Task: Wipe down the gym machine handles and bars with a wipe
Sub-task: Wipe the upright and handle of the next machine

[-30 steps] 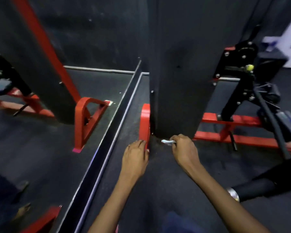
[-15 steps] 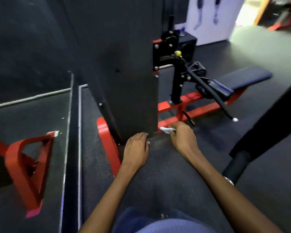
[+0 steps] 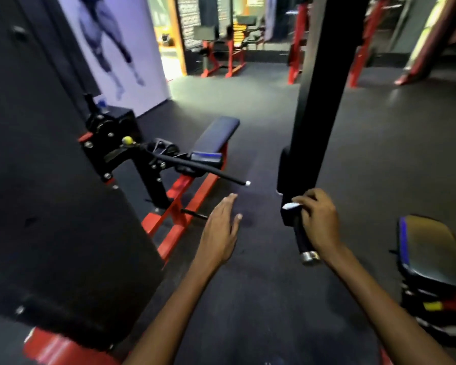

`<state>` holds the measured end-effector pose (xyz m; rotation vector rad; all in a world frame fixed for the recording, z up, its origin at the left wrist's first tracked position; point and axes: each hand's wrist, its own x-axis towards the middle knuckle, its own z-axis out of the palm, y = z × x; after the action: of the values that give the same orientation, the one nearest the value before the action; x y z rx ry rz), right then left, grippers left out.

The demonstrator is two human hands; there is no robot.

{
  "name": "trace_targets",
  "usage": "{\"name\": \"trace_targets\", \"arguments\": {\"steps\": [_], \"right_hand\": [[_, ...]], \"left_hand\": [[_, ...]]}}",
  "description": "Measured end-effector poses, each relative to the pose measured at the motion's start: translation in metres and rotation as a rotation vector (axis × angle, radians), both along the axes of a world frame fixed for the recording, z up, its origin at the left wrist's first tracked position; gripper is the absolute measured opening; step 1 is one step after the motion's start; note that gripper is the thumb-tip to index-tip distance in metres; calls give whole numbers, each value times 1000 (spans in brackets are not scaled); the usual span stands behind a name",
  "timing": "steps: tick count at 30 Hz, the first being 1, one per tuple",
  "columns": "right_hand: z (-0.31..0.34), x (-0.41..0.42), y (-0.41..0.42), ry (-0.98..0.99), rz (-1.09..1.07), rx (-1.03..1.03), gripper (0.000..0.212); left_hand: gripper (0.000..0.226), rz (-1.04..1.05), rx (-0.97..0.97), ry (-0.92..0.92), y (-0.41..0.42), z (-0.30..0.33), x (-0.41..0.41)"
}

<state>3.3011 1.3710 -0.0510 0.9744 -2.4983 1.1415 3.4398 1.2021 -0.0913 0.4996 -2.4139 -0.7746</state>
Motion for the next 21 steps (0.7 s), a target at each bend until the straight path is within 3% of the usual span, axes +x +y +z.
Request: {"name": "trace_targets", "arguments": {"steps": [3,7,9,13,18,21], "right_hand": [[1,0,8,-256,33,164,10],[-14,34,51,-123,104,369,34],[-17,50,70,-51,132,303,42],[-6,24,45,-1,25,102,32],[-15,9,4,55,52,311,25],[-19,22,28,-64,35,148,32]], "left_hand": [[58,-176,24,90,6,31,-45],[66,-373,47,178,27,67,-104],[76,-408,81,206,36,74,-122],[80,-433,175,304,42,66,-136],[79,-449,150,364,40,55,-144],[78,-468,22,425,31,48,-151]]}}
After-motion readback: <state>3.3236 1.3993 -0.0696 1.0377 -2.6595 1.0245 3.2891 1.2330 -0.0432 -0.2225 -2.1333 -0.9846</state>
